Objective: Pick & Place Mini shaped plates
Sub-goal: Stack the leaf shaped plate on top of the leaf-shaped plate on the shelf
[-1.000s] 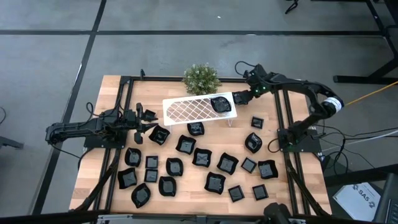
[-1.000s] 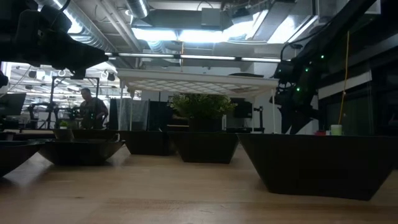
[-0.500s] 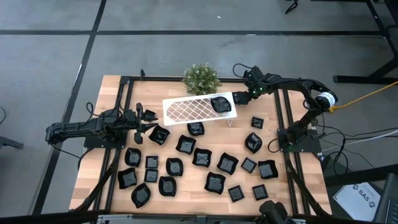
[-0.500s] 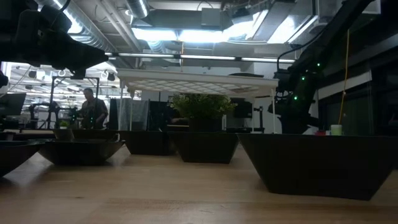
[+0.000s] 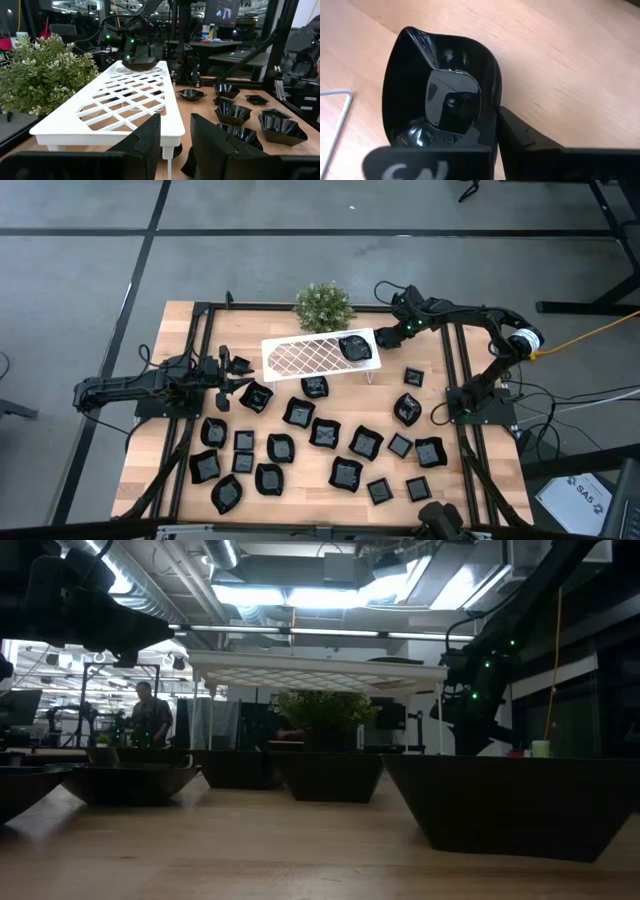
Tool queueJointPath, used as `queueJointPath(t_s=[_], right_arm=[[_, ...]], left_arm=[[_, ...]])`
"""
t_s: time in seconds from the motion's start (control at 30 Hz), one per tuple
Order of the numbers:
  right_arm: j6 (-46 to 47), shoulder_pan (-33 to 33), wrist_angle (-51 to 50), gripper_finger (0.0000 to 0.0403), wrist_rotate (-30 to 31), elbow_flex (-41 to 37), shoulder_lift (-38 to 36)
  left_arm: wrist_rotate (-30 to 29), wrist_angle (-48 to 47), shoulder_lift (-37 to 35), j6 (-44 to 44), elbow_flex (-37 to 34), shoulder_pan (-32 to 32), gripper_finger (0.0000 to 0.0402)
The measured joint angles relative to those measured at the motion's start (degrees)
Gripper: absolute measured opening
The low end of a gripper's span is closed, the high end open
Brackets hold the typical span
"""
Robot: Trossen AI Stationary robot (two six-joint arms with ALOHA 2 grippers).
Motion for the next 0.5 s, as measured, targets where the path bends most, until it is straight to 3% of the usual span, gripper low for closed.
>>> queueJointPath(t_s=[0.5], right_arm=[[-1.51,-4.60,-5.61,0.0005,0.20,-0.04,-11.97]], left_arm=[[0.02,0.00,0.00,0.00,0.00,-0.01,0.0100]])
